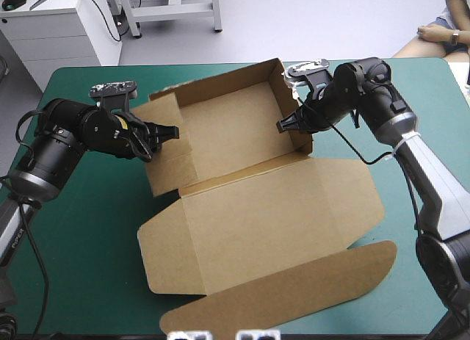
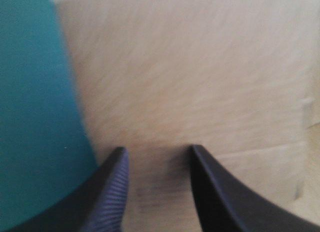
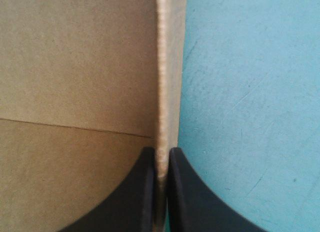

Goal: Fold the box

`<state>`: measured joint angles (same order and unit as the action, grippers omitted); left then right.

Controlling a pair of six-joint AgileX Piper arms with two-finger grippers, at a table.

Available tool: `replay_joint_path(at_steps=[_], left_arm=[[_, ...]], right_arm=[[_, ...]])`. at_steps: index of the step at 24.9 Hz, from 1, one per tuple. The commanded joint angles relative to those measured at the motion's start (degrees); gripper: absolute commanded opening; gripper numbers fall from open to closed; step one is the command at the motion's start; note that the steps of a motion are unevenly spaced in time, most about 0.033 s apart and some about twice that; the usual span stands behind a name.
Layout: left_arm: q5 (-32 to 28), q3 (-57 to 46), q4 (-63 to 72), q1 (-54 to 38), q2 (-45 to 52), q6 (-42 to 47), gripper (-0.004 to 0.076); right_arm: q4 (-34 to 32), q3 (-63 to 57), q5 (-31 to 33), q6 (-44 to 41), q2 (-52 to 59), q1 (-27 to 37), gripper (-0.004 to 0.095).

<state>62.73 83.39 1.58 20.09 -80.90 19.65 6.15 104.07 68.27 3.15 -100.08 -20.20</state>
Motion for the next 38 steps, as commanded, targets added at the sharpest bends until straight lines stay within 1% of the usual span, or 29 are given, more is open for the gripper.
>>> replay_joint_path(at_steps=[1,2,3,7,10,11,13,16,18,21,22,23,24,25,26,27,31,35,38], left_arm=[[-1.6,2.0,-3.3,0.2,1.7,0.4,0.0510],[-1.1,2.0,-3.7,0.2,1.7,0.5,0.0547],[-0.6,2.0,-3.5,0.2,1.7,0.5,0.0564],[2.1,2.2,-3.1,0.2,1.7,0.5,0.0564],[5.4,3.3,-3.1,0.2,1.7,0.5,0.0564],[7.9,5.0,-3.1,0.2,1.7,0.4,0.0564],[11.0,8.9,-3.1,0.2,1.7,-0.2,0.0564],[11.0,15.3,-3.0,0.2,3.1,-0.7,0.0564],[11.0,19.5,-3.5,0.2,5.8,-2.1,0.0564],[11.0,19.8,-6.2,0.2,8.9,-4.8,0.0553],[11.0,19.8,-7.0,0.2,9.5,-5.9,0.0507],[11.0,19.8,-7.5,0.2,9.9,-5.9,0.0428],[11.0,19.8,-9.3,0.2,10.0,-5.9,0.0247],[11.0,19.8,-10.4,0.2,10.0,-5.9,0.0136],[11.0,19.8,-12.2,0.2,10.1,-5.9,-0.0008],[11.0,19.8,-14.1,0.2,10.1,-6.1,0.0005],[11.0,19.8,-21.4,0.1,10.1,-5.6,0.0005],[11.0,19.8,-25.8,0.1,10.1,-5.5,0.0005],[11.0,19.8,-28.8,0.0,10.1,-5.5,0.0006]], right_arm=[[0.7,1.8,-1.7,0.4,2.9,0.1,-0.0014],[0.7,1.8,-1.7,0.4,2.9,0.1,-0.0014],[0.7,1.8,-1.7,0.4,2.9,0.1,-0.0014],[0.7,1.8,-1.7,0.4,2.9,0.1,-0.0014],[0.7,1.8,-1.7,0.4,2.9,0.1,-0.0014],[0.7,1.8,-1.7,0.4,2.8,0.1,-0.0014],[0.7,1.7,-1.7,0.4,2.8,0.1,-0.0014],[0.7,1.7,-0.9,0.3,2.7,0.1,-0.0014],[0.5,1.7,-0.4,0.4,2.7,0.1,-0.0014],[0.6,1.7,-0.5,0.4,2.7,0.1,-0.0014],[0.6,1.7,-0.5,0.4,2.7,0.1,-0.0014],[0.7,1.7,-0.5,0.4,2.8,0.1,-0.0014],[0.9,1.7,-0.5,0.6,2.8,0.1,-0.0014],[0.9,1.7,-0.3,0.6,2.8,0.1,-0.0014],[1.0,1.7,-0.1,0.6,2.8,0.1,-0.0014],[1.0,1.7,0.2,0.7,2.8,0.1,-0.0014],[1.8,1.7,1.7,2.1,2.8,0.1,-0.0020],[2.7,3.5,3.4,2.3,3.5,1.2,-0.0020],[6.7,5.6,3.4,3.1,5.4,2.9,-0.0020]])
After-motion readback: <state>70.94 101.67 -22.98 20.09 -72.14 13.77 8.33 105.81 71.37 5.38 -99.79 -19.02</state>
